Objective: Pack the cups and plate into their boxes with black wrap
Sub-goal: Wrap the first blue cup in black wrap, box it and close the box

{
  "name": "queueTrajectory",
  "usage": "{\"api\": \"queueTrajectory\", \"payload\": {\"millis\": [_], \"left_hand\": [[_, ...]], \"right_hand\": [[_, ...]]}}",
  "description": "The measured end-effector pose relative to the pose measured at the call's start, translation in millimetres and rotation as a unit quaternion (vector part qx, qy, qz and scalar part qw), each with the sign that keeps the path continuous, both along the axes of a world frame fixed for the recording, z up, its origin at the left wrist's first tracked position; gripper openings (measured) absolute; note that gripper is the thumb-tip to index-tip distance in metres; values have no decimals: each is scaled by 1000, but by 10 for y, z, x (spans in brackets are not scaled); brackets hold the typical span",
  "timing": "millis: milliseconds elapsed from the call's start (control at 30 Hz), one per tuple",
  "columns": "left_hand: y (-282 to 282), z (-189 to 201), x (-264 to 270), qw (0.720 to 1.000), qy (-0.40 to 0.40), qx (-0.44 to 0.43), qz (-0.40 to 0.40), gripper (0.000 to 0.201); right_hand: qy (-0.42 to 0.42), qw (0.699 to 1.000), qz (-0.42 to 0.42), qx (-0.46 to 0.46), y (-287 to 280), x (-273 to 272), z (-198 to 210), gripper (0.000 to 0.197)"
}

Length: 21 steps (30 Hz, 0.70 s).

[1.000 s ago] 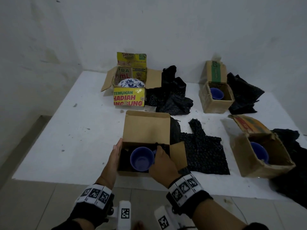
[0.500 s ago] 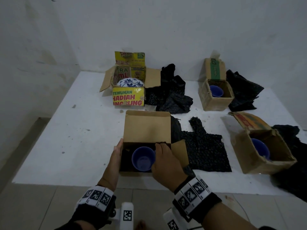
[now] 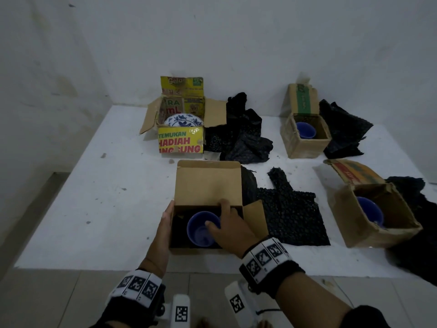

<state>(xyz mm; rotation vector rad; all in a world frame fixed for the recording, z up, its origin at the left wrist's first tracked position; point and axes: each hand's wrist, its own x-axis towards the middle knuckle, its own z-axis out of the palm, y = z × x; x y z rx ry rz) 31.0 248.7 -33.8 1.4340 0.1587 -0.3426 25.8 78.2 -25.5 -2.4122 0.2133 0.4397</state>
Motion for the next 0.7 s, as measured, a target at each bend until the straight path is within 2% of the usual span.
{"api": "queueTrajectory", "payload": {"millis": [100,167,267,300,367,467,567,700], "left_hand": [[-3,-115,62,1000,-18,14,-3,46],[-2,-166,94,999,-32,37,3,47],[-29,-207,139,983,-71,170,9,66],[-65,-169,140,974,-82,210,21,68],[-174,-89,108,966,-124,224,43,59],[-407,92,2,951,-218,212,51,45],[-746,256,-130,941,-265,204,48,35],[-1292,422,-441,930,-318,187,14,20]], "right_hand": [[-14,999,16,30,-89,-76,104,54],[-70,996,24,43,-180,-151,195,40],[-182,981,4,73,-373,-246,327,18],[-215,973,-10,77,-462,-260,366,13],[-259,961,-44,81,-672,-262,445,10],[-259,958,-84,90,-1032,-231,522,18],[-228,965,-101,78,-1361,-170,469,21],[-168,983,-39,63,-1621,-76,305,17]]}}
